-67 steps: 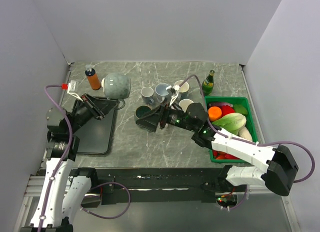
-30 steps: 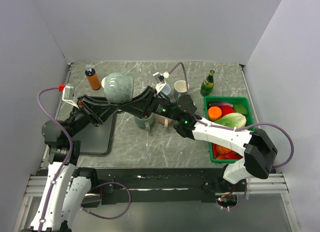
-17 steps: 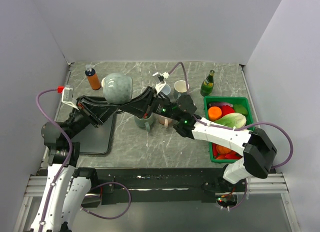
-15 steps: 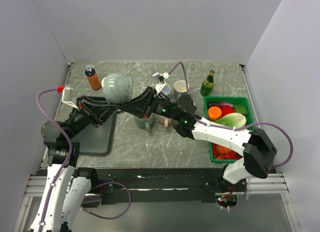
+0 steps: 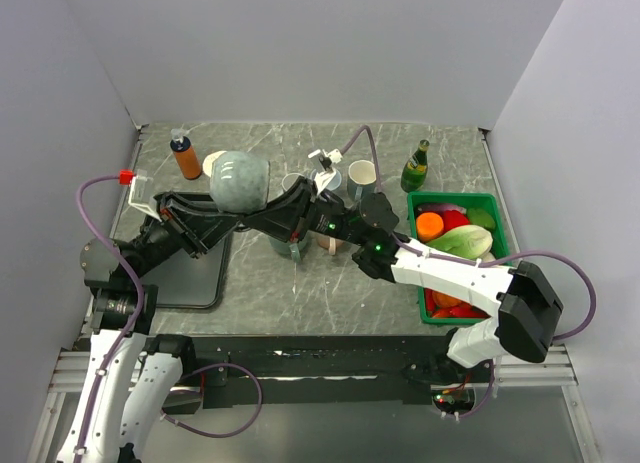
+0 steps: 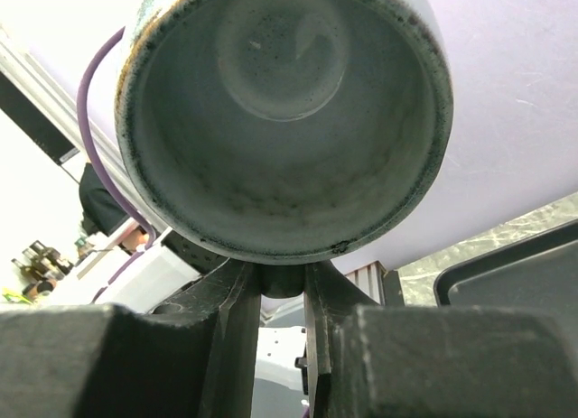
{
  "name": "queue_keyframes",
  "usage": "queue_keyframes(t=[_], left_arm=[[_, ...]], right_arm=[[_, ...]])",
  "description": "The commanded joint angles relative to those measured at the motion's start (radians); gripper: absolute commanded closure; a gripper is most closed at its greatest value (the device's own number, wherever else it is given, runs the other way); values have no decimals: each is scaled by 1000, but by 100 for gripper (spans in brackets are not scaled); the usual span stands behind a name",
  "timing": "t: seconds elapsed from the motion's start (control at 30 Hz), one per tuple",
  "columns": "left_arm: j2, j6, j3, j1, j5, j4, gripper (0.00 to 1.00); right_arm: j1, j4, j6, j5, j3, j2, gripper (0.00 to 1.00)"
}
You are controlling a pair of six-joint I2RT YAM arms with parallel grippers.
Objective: Turn the mug right side up
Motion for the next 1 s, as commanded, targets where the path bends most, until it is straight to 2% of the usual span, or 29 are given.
queue_keyframes(t=[0.0,0.47,0.77,0.87,0.9,0.97], left_arm=[[-18,65,75,0,38,81,81],[-59,189,127,2,61,-39,67],[-75,227,124,2,52,-92,61],[-82,282,159,2,19,-179,56],[-84,301,172,2,7,-212,49],[-93,359,210,2,-16,-273,43]], right_arm=[[-5,47,-19,-7,1,-61,100],[-7,-19,-88,-90,-2,-105,100],[-20,-72,-88,-30,-7,-118,100],[-20,-173,-114,5,21,-107,100],[-20,-202,-132,34,36,-104,100],[-19,-294,-152,72,50,-92,100]])
